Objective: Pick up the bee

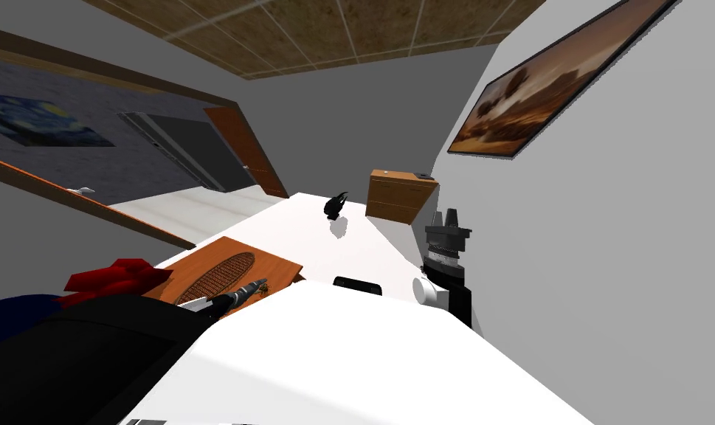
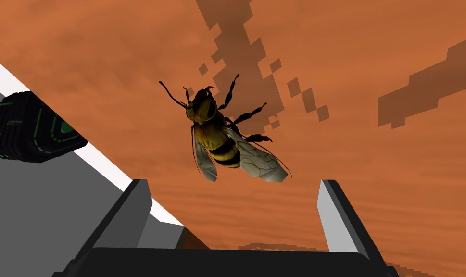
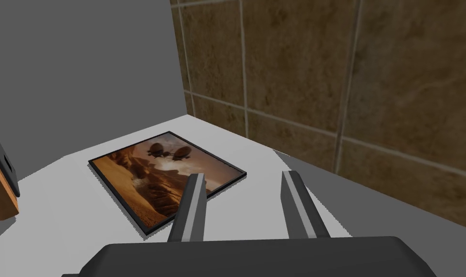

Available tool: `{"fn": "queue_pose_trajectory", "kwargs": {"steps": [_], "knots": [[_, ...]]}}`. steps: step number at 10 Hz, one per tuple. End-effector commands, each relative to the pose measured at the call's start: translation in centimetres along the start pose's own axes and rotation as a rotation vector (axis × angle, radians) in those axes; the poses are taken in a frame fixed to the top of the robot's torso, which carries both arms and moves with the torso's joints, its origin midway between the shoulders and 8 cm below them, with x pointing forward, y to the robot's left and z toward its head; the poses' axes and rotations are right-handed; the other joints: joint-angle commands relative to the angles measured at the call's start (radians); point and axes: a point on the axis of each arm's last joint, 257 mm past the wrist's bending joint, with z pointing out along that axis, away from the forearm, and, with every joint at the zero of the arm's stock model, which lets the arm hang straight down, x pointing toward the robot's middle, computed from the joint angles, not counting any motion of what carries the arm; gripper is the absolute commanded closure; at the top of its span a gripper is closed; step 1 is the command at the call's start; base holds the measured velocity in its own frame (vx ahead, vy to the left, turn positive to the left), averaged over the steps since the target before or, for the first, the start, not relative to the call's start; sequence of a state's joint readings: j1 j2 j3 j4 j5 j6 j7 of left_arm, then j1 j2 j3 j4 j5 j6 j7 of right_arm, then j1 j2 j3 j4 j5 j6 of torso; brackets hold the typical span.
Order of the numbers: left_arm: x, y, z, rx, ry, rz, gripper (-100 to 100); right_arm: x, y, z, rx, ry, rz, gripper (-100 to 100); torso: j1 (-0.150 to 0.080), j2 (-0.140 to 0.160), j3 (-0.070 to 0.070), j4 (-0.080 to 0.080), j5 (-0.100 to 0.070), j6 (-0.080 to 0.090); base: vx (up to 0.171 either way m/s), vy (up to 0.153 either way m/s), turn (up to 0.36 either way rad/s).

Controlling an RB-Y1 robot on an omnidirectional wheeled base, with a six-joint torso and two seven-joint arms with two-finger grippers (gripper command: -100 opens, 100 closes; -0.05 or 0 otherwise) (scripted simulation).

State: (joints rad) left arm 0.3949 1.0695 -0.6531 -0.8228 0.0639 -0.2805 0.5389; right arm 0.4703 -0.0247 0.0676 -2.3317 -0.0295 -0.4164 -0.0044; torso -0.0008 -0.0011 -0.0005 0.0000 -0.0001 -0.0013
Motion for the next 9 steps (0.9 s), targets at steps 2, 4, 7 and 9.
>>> {"fn": "queue_pose_trajectory", "kwargs": {"steps": [2, 4, 7, 9], "knots": [[1.4, 0.0, 0.9, -0.001, -0.002, -0.006, -100, 0.0, 0.0, 0.0, 0.000, 0.000, 0.000, 0, 0.002, 0.000, 0.000, 0.000, 0.000, 0.000, 0.012, 0.045, -0.033], [1.8, 0.0, 1.1, 0.000, -0.002, -0.009, -100, 0.0, 0.0, 0.0, 0.000, 0.000, 0.000, 0, 0.004, -0.001, 0.000, 0.000, 0.001, 0.000, 0.013, 0.050, -0.025], [1.9, 0.0, 1.2, -0.001, -0.002, -0.009, 100, 0.0, 0.0, 0.0, 0.000, 0.000, 0.000, 0, 0.000, 0.000, 0.000, 0.000, 0.000, 0.001, 0.000, 0.002, 0.003], [1.9, -0.1, 1.2, 0.001, -0.002, -0.010, 100, 0.0, 0.0, 0.0, 0.000, 0.000, 0.000, 0, 0.000, 0.000, -0.001, -0.001, 0.000, 0.000, 0.000, 0.000, 0.000]]}}
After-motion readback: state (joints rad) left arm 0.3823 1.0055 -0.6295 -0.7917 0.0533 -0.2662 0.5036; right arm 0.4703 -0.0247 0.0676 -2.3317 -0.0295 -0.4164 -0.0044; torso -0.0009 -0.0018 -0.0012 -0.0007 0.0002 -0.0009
